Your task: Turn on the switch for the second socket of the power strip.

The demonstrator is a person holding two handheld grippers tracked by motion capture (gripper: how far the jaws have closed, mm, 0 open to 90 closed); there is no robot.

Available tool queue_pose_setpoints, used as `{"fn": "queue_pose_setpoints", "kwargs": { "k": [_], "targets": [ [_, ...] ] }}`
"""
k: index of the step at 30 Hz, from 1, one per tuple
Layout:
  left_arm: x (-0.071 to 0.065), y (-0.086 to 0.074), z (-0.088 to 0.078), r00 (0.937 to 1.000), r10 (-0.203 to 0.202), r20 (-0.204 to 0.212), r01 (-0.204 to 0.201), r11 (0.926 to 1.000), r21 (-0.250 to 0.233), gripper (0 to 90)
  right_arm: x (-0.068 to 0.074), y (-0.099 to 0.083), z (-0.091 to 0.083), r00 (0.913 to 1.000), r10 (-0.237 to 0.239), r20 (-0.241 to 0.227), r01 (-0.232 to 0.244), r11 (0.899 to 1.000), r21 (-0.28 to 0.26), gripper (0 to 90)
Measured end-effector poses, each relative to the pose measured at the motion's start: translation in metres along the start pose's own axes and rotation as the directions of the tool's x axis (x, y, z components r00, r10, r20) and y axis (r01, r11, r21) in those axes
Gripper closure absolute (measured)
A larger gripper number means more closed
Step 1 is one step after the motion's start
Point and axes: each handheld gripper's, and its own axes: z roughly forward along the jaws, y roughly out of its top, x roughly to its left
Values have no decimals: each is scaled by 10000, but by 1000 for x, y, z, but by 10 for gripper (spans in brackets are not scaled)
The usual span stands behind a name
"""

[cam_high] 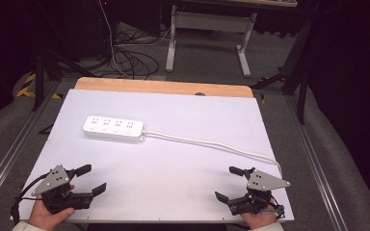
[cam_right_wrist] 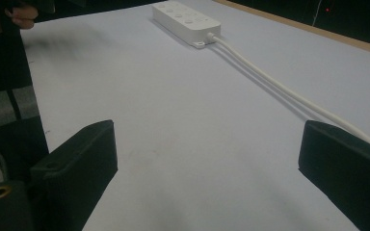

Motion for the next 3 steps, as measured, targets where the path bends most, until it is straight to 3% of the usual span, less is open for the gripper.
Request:
{"fn": "queue_pose_setpoints", "kwargs": {
  "k": [1,3],
  "targets": [
    [0,0,0,9999,-131,40,131,9999,-9,149,0,0,0,10000,17,-19,-17,10000,19,69],
    [1,0,0,9999,-7,-126,8,10000,29,144,0,0,1,10000,35,-26,-35,9999,94,68]
  ]
}}
